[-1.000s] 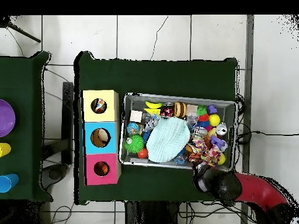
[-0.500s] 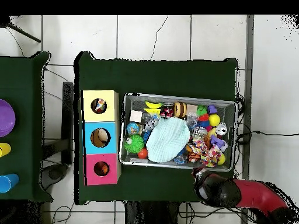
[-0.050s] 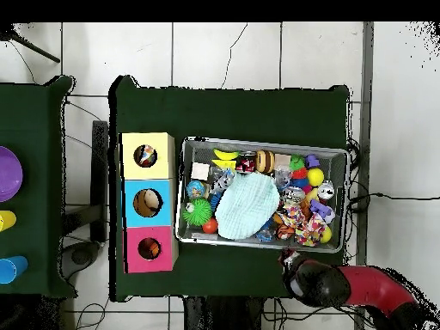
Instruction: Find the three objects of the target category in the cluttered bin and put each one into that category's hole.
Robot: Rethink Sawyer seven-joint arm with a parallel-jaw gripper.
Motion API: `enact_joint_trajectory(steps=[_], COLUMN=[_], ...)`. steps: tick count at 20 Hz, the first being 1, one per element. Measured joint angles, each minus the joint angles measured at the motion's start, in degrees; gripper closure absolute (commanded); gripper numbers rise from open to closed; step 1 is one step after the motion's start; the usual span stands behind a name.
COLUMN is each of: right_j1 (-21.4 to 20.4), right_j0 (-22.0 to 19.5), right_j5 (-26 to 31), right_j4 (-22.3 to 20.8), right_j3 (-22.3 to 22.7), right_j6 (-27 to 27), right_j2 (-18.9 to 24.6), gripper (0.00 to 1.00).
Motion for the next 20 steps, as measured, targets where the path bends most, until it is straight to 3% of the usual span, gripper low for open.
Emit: enact_joint_trajectory(steps=[9,20], right_j1=[5.3,6.1], right_j0=[-4.5,-7.8], right_j5=[0.0,0.0], right_j4=[-3.8,-4.4], right_j3=[0.0,0.0], right_j6=[0.0,-1.3], right_j2=[1.4,4.4], gripper=[0.00,0.00])
